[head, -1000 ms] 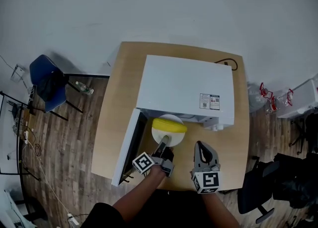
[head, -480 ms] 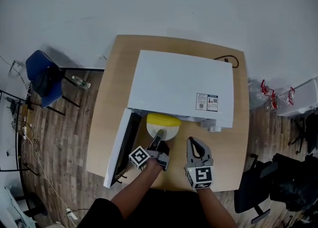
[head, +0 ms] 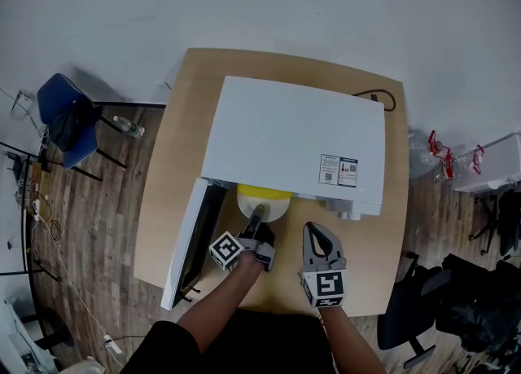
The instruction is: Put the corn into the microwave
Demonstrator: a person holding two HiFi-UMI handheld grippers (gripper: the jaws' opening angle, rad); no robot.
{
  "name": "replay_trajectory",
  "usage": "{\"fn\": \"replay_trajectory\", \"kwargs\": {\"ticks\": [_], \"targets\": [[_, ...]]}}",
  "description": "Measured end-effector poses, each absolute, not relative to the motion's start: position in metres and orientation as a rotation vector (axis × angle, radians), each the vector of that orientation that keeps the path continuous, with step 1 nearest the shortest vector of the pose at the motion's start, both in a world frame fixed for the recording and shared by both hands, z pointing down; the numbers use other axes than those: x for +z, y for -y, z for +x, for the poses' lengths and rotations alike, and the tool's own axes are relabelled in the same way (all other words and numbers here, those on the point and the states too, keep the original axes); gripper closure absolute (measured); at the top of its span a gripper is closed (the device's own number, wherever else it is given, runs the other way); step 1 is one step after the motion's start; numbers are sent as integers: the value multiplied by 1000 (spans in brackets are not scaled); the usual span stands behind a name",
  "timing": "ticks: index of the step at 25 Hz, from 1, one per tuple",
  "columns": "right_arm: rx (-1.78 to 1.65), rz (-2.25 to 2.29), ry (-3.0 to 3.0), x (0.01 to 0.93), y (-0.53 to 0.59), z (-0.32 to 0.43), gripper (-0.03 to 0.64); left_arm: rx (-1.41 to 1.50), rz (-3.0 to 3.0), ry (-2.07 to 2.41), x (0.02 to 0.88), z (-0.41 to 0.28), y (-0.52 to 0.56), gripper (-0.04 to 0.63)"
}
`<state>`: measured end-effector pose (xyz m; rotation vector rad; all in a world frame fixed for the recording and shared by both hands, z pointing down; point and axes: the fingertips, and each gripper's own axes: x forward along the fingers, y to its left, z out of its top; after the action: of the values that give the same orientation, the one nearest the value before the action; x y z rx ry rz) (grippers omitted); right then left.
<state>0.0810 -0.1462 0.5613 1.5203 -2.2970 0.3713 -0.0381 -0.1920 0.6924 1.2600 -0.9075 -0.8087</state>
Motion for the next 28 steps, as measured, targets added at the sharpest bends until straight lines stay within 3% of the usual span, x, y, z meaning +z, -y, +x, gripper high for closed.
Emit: {"fn": "replay_trajectory", "kwargs": {"ticks": [28], "targets": [[425, 1505, 2228, 593, 147, 96, 557, -761, 1226, 934, 727, -15, 229, 566]]}}
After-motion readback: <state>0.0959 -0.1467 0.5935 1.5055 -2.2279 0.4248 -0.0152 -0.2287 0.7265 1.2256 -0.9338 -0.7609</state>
